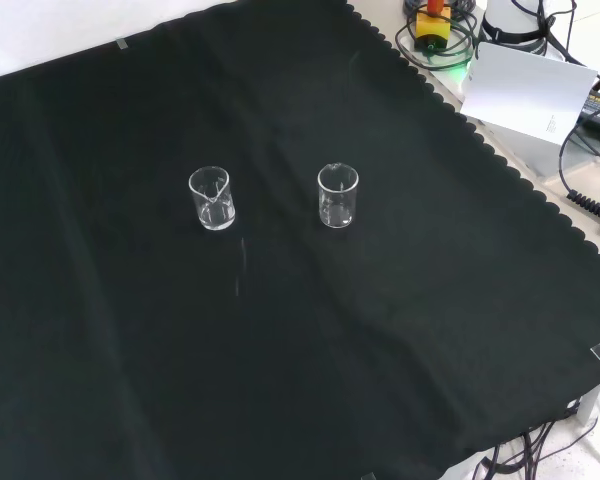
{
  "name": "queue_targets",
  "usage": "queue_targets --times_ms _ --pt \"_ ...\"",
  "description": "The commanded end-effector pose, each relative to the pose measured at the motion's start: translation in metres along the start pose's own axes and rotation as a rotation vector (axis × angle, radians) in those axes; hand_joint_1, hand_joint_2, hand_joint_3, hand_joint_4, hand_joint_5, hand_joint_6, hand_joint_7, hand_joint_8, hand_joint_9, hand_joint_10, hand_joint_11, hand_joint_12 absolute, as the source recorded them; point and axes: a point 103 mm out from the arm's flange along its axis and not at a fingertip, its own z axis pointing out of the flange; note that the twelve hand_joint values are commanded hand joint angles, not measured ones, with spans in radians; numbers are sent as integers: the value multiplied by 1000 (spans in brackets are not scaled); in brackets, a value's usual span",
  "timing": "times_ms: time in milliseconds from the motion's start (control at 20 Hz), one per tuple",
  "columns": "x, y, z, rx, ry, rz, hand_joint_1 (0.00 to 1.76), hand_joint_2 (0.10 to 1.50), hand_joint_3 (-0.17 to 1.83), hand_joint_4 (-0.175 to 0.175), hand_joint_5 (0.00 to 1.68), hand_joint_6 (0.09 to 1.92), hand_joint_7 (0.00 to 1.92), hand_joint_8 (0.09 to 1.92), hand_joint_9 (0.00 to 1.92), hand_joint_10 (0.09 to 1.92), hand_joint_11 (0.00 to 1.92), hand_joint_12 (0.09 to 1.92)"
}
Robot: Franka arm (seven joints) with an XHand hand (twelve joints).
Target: Pick up the beaker on the right.
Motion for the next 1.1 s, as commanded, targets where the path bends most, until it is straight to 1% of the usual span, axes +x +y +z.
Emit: queue_targets --times_ms 50,200,250,350,450,550,700,950,1100 --pt "-18 23 35 25 37 23 106 1281 302 -28 290 87 1 416 86 673 0 1250" --pt "-29 38 55 25 55 26 112 1281 298 -30 291 87 5 425 91 675 0 1254" --pt "-33 45 63 19 61 18 121 1278 295 -30 292 87 14 434 101 679 0 1258" --pt "-43 60 79 21 104 -10 171 1263 284 -32 296 87 41 462 139 693 0 1274" --pt "-53 80 98 16 161 -34 301 1205 258 -35 288 87 66 492 170 703 0 1284" --pt "-60 102 117 21 194 -56 422 1131 252 -37 295 87 79 531 204 706 0 1295" --pt "-68 134 142 41 238 -70 542 994 362 -39 317 87 93 616 253 706 0 1325" --pt "-69 178 186 97 278 -90 627 861 484 -41 312 87 95 654 246 710 0 1318" --pt "-66 199 211 111 315 -99 662 818 501 -40 301 87 87 657 239 712 0 1310"
